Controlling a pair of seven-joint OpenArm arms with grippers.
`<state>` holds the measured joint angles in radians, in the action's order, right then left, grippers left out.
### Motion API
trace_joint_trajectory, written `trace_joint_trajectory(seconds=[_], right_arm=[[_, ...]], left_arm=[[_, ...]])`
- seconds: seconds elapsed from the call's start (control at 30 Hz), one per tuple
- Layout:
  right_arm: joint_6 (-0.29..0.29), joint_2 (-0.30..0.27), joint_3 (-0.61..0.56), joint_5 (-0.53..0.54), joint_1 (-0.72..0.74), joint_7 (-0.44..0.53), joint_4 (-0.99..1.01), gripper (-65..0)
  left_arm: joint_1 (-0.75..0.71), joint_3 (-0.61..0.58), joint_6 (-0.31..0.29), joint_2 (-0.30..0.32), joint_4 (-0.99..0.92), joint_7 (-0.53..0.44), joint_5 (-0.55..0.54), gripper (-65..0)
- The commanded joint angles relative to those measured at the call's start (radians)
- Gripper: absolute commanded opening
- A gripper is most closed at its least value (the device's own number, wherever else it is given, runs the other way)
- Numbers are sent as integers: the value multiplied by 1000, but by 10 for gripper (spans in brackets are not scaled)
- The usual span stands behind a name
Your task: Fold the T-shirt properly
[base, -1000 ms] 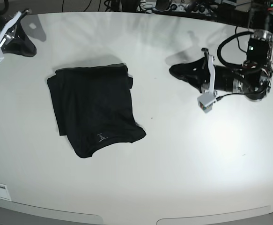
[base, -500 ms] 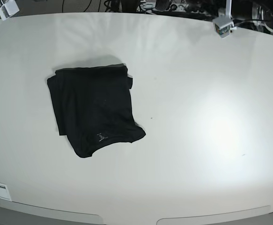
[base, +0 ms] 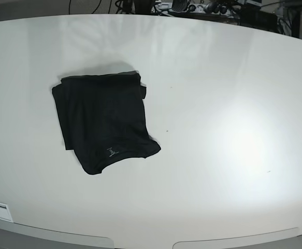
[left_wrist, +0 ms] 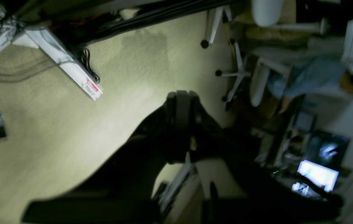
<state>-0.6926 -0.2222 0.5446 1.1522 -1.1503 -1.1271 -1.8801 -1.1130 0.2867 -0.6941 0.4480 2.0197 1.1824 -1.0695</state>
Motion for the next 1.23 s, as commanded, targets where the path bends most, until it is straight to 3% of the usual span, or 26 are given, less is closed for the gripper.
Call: trace_joint_trajectory(seconds=[0.0, 0.27, 0.4, 0.43, 0.53, 0.6, 0.73, 0.87, 1.0, 1.2], right_arm=[[-6, -15, -37, -30, 9, 34, 36, -650], [-6, -31, -284, -436, 254, 351, 431, -650], [-6, -31, -356, -641, 380, 561, 645, -650], [16, -31, -375, -689, 414, 600, 698, -650], [178, -31, -443, -817, 515, 726, 850, -650], [265, -30, -492, -858, 579, 793, 940, -650], [354, -9, -608, -878, 694, 882, 1088, -650], [466, 67, -709, -982, 779, 892, 1162, -650], [533, 111, -779, -1058, 808, 924, 1174, -650], [530, 111, -800, -1061, 830, 914, 1173, -650]], left_arm=[[29, -29, -4, 1, -53, -32, 18, -650], [403, -248, 38, -2, -681, -304, 276, -650], [586, -338, 61, -13, -1004, -580, 484, -650], [629, -357, 74, -16, -1086, -664, 545, -650], [740, -405, 137, -37, -1299, -932, 686, -650], [797, -430, 183, -66, -1402, -1055, 737, -650], [874, -483, 340, -169, -1513, -1087, 790, -650], [895, -549, 505, -277, -1544, -1139, 822, -650], [895, -628, 505, -326, -1544, -1151, 825, -650], [902, -677, 535, -328, -1537, -1152, 825, -650]])
